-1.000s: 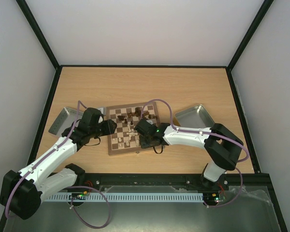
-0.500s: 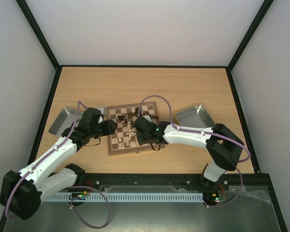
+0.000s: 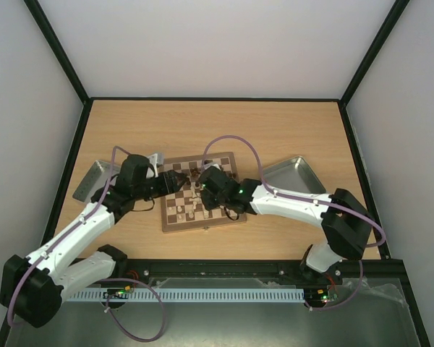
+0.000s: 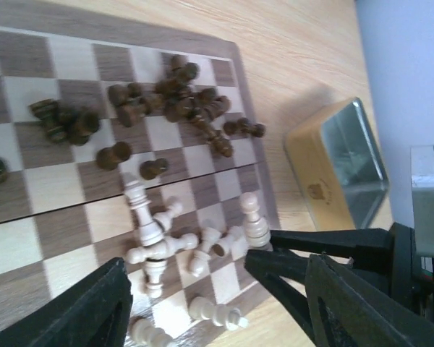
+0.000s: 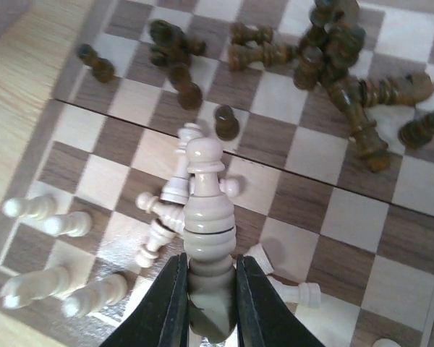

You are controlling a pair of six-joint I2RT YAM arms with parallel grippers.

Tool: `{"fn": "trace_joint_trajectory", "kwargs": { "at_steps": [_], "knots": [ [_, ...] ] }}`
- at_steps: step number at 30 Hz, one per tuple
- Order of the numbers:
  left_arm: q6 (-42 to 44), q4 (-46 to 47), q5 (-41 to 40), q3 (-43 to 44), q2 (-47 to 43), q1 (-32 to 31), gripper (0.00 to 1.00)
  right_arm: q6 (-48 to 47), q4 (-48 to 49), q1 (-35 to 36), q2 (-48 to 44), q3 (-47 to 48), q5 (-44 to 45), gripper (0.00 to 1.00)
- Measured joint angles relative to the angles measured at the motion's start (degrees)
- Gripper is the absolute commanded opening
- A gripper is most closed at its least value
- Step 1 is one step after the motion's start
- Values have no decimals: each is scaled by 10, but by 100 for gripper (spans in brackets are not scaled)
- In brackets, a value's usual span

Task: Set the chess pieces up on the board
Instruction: Pick up the chess piece from the chessboard.

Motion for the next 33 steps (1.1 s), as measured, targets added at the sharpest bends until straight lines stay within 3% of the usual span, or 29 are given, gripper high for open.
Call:
{"fn": "trace_joint_trajectory", "kwargs": {
  "at_steps": [7, 17, 33],
  "knots": [
    [-69, 88, 84, 0, 17, 3, 72, -95, 54, 0, -77, -16, -80, 13],
    [-125, 164, 159, -4, 32, 4, 47, -155, 112, 0, -140, -46, -148, 13],
    [-124, 164, 199, -28, 0, 16, 19, -158, 119, 0, -140, -54, -149, 12]
  ]
}}
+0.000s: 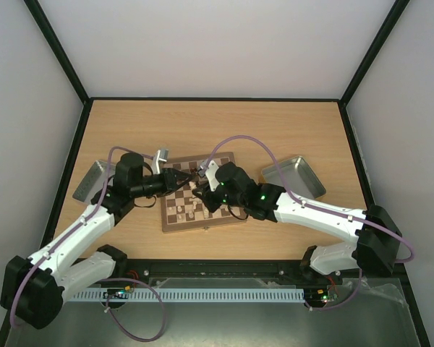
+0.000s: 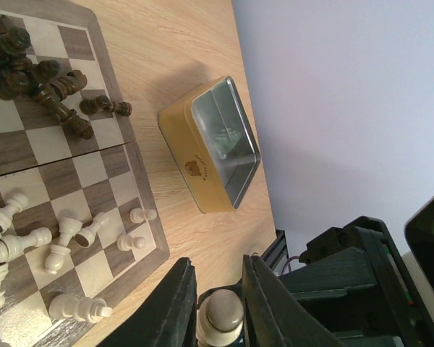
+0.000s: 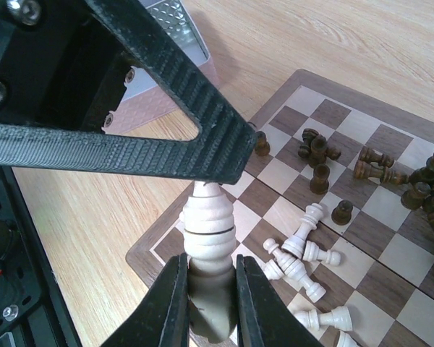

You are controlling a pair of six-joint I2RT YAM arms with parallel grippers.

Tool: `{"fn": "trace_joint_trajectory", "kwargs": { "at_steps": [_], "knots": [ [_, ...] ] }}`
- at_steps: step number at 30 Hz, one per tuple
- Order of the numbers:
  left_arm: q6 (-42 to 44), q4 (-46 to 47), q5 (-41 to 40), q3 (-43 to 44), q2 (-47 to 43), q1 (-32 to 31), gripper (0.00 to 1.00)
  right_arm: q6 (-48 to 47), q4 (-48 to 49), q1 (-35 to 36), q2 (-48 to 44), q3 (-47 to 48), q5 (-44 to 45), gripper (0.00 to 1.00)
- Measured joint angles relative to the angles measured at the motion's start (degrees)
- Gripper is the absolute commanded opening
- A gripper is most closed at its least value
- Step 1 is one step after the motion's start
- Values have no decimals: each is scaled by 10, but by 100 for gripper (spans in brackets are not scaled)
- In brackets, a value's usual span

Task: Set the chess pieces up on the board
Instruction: Pick up the chess piece from the chessboard, then place the chess piece on the chessboard.

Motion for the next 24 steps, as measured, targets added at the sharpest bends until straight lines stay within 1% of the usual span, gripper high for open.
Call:
{"fn": "trace_joint_trajectory", "kwargs": {
  "at_steps": [3, 7, 12, 14, 17, 20, 24],
  "knots": [
    [2, 0, 4, 0, -3, 0, 10, 0, 0, 0, 0, -1, 0, 12],
    [4, 0, 9, -1, -3, 0, 6, 0, 1, 0, 0, -2, 0, 12],
    [10, -1, 9, -1, -3, 0, 5, 2, 1, 0, 1, -2, 5, 12],
    [24, -13, -6, 0, -6, 0, 5, 6, 1, 0, 3, -2, 15, 12],
    [61, -65, -67, 2, -16, 0, 5, 17, -2, 0, 11, -2, 45, 12],
    [97, -132, -161, 13, -21, -8, 5, 36, -10, 0, 24, -2, 88, 12],
    [123, -185, -275, 20, -21, -51, 5, 66, -28, 0, 45, -2, 136, 12]
  ]
}}
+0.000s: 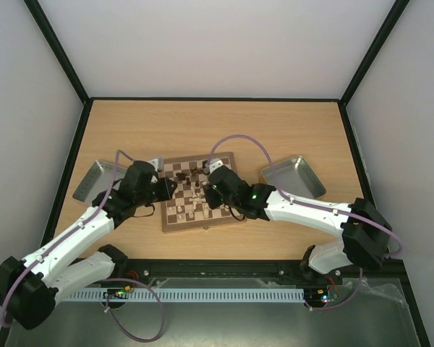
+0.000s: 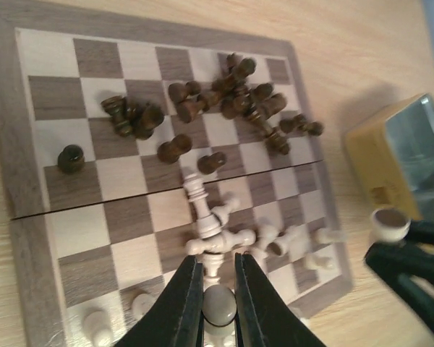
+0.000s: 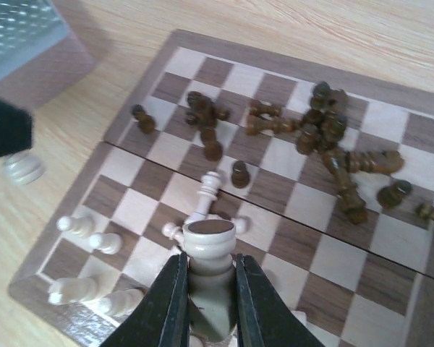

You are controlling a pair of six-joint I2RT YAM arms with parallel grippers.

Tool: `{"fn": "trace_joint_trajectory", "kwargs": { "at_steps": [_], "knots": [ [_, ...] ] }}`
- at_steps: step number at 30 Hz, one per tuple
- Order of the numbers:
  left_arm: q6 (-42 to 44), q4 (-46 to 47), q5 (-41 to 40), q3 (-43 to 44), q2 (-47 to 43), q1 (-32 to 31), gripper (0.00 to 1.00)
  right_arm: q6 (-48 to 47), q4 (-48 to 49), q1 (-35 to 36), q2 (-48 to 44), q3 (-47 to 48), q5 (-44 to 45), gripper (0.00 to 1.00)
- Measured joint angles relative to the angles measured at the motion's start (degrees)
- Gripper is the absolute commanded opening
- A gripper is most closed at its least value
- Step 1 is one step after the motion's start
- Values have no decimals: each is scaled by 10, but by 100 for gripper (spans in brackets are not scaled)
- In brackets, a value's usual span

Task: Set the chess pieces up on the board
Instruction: Place the chess piece on the chessboard.

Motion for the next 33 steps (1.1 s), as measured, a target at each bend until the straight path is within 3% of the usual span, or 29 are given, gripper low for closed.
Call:
{"fn": "trace_joint_trajectory", "kwargs": {
  "at_steps": [5, 11, 20, 27, 33],
  "knots": [
    [18, -27, -97, 9, 28, -82, 5, 52, -23, -10, 9, 0, 50, 12],
    [47, -10, -145, 45, 90, -172, 6, 128, -43, -63, 1, -10, 92, 13],
    [103, 53, -148, 111, 217, -243, 6, 208, -57, -169, -104, -98, 99, 14],
    [144, 72, -113, 151, 297, -292, 6, 229, -65, -177, -133, -123, 90, 15],
    [152, 79, -105, 151, 311, -320, 6, 232, -66, -178, -136, -131, 90, 15]
  ]
}}
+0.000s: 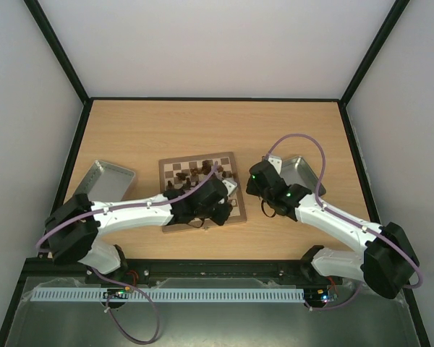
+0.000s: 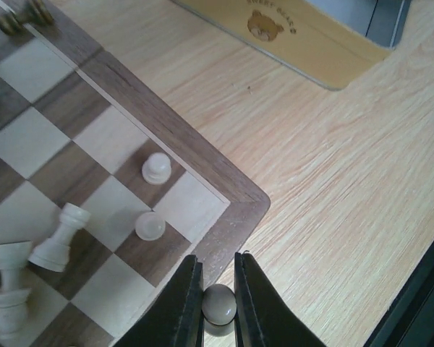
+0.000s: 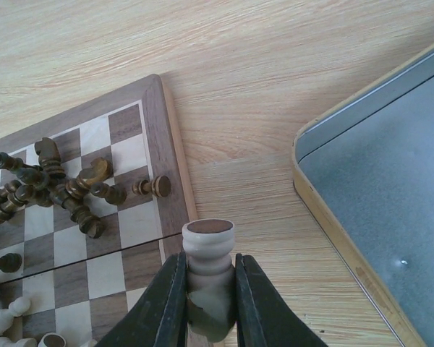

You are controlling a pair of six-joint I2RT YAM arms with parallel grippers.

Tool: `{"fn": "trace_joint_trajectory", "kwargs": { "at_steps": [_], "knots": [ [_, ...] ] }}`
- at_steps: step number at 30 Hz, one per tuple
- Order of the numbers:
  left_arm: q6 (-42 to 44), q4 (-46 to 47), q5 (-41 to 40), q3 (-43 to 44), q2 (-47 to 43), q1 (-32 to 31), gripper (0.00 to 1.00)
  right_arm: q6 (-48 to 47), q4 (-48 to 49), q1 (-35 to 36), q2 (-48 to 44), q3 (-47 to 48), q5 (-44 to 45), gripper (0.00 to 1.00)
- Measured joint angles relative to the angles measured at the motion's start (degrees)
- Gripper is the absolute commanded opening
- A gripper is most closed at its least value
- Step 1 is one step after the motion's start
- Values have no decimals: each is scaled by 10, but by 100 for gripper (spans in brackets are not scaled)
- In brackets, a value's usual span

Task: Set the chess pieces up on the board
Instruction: Place the chess piece on the chessboard.

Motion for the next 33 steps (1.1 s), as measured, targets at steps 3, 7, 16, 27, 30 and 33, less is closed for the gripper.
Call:
{"fn": "trace_joint_trajectory", "kwargs": {
  "at_steps": [3, 7, 16, 27, 30, 33],
  "knots": [
    [1, 1, -7, 0, 18, -6, 6, 0, 0, -1, 0, -1, 0, 15],
    [-10, 1, -47, -1, 32, -9, 6, 1, 0, -1, 0, -1, -3, 15],
    [-40, 5, -102, -20, 37, -9, 9, 2, 0, -1, 0, -6, -5, 15],
    [-47, 9, -117, -29, 47, -9, 18, 2, 1, -1, 0, -8, -11, 15],
    [-48, 10, -118, -29, 47, -9, 20, 2, 1, -1, 0, -8, -13, 15],
    [-48, 10, -119, -30, 47, -9, 19, 2, 1, -1, 0, -8, -15, 15]
  ]
}}
